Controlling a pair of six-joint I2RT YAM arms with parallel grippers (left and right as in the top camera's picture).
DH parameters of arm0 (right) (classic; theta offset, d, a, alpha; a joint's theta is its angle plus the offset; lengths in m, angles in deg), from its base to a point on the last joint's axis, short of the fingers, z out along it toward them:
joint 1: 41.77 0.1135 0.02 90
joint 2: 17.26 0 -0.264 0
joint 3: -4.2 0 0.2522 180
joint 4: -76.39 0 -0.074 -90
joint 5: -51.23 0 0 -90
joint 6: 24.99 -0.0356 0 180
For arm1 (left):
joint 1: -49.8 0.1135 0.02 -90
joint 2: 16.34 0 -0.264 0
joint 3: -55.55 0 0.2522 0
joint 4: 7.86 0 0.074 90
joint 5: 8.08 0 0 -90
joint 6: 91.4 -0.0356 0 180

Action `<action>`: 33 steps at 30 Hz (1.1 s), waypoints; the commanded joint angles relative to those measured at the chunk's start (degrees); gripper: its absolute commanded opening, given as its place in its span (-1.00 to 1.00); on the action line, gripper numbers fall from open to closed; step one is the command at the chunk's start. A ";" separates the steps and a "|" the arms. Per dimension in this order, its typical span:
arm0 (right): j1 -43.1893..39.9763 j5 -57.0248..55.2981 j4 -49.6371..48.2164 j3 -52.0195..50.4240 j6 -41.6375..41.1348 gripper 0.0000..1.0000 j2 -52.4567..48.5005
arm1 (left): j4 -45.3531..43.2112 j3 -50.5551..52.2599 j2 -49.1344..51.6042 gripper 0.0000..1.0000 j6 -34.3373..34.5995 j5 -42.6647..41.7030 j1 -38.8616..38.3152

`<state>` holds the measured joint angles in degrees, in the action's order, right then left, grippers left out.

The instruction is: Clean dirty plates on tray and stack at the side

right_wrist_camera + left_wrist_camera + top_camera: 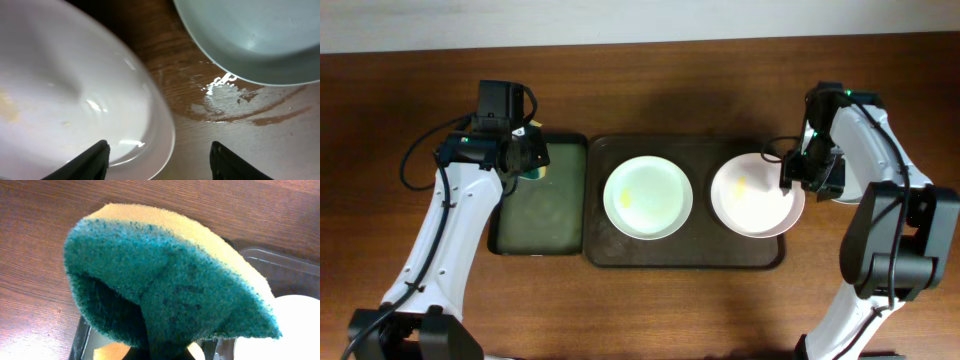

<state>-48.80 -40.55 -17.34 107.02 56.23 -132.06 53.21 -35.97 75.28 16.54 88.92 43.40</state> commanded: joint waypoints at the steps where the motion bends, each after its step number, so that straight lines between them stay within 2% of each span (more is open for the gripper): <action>1: 0.59 7.15 4.07 8.33 0.61 0.31 0.98 | -0.20 0.00 0.11 -1.00 -1.07 -0.39 0.11; 4: 2.12 15.85 10.62 15.10 1.03 0.32 1.01 | -0.09 0.00 0.11 -1.00 -1.79 -0.44 0.11; 7: 5.46 22.82 10.82 16.17 1.03 0.32 1.86 | -0.11 0.00 0.33 -1.00 -3.02 -1.36 -0.02; 11: 11.30 22.45 10.08 16.13 3.26 0.32 1.90 | 0.07 0.00 0.37 -1.00 -4.81 -3.04 -0.66; 15: 16.44 20.83 10.71 16.11 3.58 0.22 2.14 | 0.11 0.00 0.37 -1.00 -4.81 -3.17 -0.70; 18: 19.19 15.32 8.00 15.34 -4.42 0.15 4.13 | 0.31 0.00 0.37 -1.00 -4.81 -3.19 -0.74; 21: 23.12 6.19 2.34 11.56 -11.28 0.14 10.05 | 0.85 0.00 0.37 -1.00 -4.81 -3.17 -0.74; 24: 27.10 3.76 -3.32 5.16 -12.52 0.15 17.03 | 0.92 0.00 0.37 -1.00 -4.79 -3.17 -0.74; 26: 28.44 0.90 -5.57 -0.22 -17.14 0.15 20.87 | 0.90 0.00 0.37 -1.00 -4.79 -3.17 -0.74; 30: 27.82 3.78 -13.57 -11.58 -18.75 0.17 25.68 | 0.92 0.00 0.39 -1.00 -4.76 -3.19 -0.74; 31: 27.26 5.84 -15.96 -13.75 -18.73 0.30 26.05 | 0.87 0.00 0.39 -1.00 -4.76 -3.17 -0.74; 32: 26.47 8.98 -18.67 -15.56 -18.73 0.81 26.05 | 0.79 0.00 0.39 -1.00 -4.76 -3.19 -0.74; 33: 25.86 11.39 -20.57 -16.50 -18.67 0.97 25.94 | 0.68 0.00 0.39 -1.00 -4.76 -3.19 -0.74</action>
<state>-21.17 -34.82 -33.82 95.20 39.44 -105.77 54.26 -35.97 75.28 12.71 86.30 42.84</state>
